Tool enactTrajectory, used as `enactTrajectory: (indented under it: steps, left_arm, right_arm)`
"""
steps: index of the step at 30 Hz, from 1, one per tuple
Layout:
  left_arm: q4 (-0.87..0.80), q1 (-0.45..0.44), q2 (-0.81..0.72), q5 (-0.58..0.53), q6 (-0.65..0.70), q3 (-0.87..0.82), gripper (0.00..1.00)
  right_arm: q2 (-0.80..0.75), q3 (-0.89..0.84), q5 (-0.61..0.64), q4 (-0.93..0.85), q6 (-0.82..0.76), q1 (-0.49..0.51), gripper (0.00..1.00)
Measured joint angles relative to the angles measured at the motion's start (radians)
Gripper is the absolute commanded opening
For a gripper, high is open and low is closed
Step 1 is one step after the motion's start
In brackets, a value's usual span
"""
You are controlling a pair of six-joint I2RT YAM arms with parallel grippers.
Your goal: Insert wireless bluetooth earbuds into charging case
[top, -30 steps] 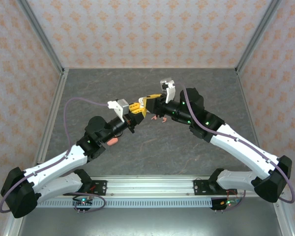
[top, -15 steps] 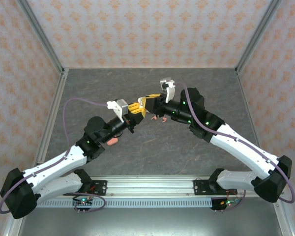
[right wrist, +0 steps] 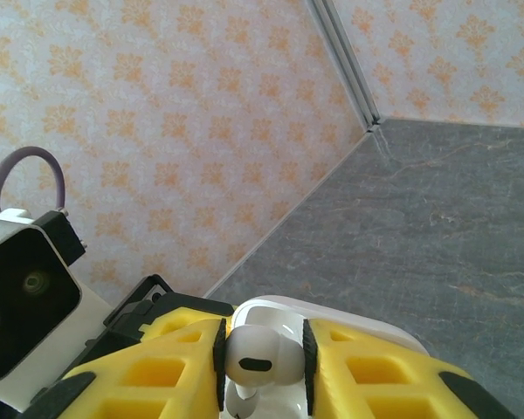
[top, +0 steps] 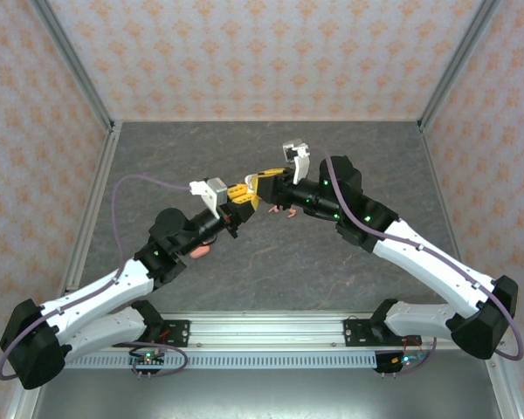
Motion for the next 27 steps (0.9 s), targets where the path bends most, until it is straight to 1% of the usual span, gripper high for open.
enactTrajectory:
  steps: [8,15,21,27]
  left_arm:
    - [-0.005,0.000,0.000,0.000,0.000,-0.001,0.00]
    - [-0.003,0.000,0.000,0.000,0.000,-0.001,0.00]
    - [-0.003,0.000,0.000,-0.001,0.000,-0.001,0.00]
    - [-0.003,0.000,-0.004,0.000,0.001,-0.001,0.00]
  right_arm:
    - [0.001,0.002,0.003,-0.013,-0.023,0.000,0.33]
    - [0.002,0.020,0.003,-0.034,-0.030,0.000,0.38]
    - [0.036,0.061,0.003,-0.058,-0.042,0.000,0.47]
    - [0.037,0.143,-0.005,-0.116,-0.069,-0.009,0.63]
